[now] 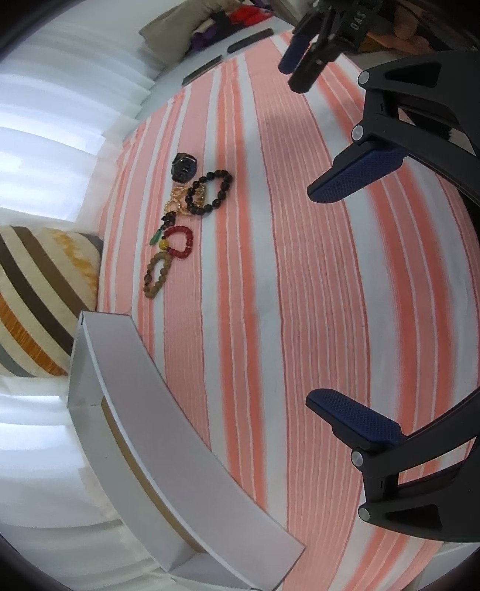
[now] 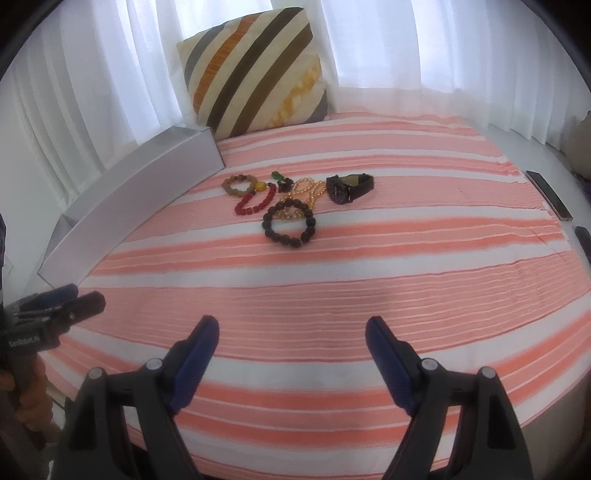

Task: Organize jewelry
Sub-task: 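Withdraw both tools from the box back toward the remaining bracelets, then grasp the red bead bracelet with the left tool while the right tool grasps the black bead bracelet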

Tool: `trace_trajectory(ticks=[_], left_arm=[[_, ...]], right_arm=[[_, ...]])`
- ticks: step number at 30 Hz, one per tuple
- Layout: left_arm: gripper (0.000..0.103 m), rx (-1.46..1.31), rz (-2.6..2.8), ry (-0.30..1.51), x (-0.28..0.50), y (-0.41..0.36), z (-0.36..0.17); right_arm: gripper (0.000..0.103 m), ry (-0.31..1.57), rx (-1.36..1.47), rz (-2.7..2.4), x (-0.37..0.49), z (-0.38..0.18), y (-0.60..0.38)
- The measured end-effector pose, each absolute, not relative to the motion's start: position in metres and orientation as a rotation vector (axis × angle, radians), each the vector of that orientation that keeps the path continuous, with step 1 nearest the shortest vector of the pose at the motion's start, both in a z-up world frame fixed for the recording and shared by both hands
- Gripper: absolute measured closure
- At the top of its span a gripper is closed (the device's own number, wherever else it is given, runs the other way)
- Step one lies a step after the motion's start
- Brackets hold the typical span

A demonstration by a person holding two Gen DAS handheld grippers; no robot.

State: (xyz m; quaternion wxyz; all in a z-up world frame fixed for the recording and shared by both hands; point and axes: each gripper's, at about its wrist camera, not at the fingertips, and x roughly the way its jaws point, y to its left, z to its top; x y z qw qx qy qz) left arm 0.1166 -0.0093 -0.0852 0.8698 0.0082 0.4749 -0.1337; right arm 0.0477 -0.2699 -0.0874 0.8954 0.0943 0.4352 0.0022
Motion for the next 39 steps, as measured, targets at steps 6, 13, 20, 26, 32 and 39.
trace_trajectory(ticks=[6, 13, 20, 26, 32, 39], left_arm=[[0.002, 0.024, -0.290, 0.977, 0.131, -0.011, -0.075], [0.002, 0.021, -0.307, 0.956, 0.156, -0.020, -0.062], [0.003, 0.009, -0.326, 0.992, 0.196, -0.042, -0.075], [0.004, 0.016, -0.317, 1.035, 0.241, -0.061, -0.103], [0.005, 0.037, -0.319, 1.036, 0.277, -0.083, -0.118], [0.017, 0.082, -0.292, 1.077, 0.317, -0.114, -0.151]], right_arm=[[0.033, 0.907, 0.185, 0.010, 0.059, -0.085, -0.271], [0.033, 0.910, 0.168, 0.020, 0.075, -0.084, -0.274], [0.041, 0.936, 0.127, 0.040, 0.118, -0.097, -0.279], [0.047, 0.981, 0.118, 0.061, 0.160, -0.118, -0.285], [0.048, 1.010, 0.086, 0.061, 0.196, -0.133, -0.284], [0.049, 1.036, 0.075, 0.064, 0.226, -0.149, -0.282]])
